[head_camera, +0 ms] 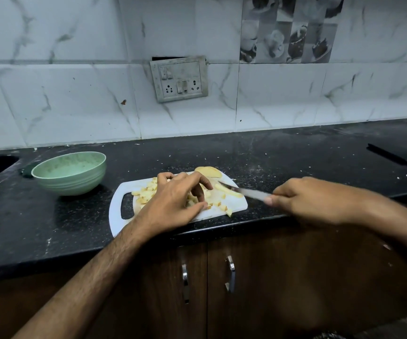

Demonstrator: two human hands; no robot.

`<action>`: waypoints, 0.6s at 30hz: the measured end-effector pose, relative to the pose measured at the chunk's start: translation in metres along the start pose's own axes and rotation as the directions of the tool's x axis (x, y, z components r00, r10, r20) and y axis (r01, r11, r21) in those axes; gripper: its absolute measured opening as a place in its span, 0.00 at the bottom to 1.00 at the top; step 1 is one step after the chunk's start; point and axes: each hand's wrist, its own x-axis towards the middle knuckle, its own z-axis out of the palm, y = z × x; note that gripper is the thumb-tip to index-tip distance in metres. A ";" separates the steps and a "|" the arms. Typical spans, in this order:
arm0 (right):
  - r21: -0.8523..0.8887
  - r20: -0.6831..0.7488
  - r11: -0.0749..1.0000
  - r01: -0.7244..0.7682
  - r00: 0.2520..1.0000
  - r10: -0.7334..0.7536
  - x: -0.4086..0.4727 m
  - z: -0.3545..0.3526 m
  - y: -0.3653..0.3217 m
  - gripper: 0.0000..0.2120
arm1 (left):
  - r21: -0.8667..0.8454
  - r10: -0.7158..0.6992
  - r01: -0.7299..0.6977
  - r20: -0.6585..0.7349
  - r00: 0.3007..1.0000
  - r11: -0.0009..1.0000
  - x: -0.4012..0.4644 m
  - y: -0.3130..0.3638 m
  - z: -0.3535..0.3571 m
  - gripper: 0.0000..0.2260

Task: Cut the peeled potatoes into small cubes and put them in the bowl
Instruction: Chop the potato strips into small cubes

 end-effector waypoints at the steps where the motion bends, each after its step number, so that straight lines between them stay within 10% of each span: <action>1: 0.065 0.001 0.998 -0.002 1.000 0.002 0.005 -0.003 0.008 0.23 | 0.032 0.010 -0.010 0.004 1.000 0.999 0.001 0.001 0.000 0.13; 18: 0.522 -0.466 0.817 0.243 0.884 0.035 0.122 0.066 0.022 0.22 | 0.127 0.157 -0.175 0.136 0.978 0.976 0.026 0.012 0.018 0.09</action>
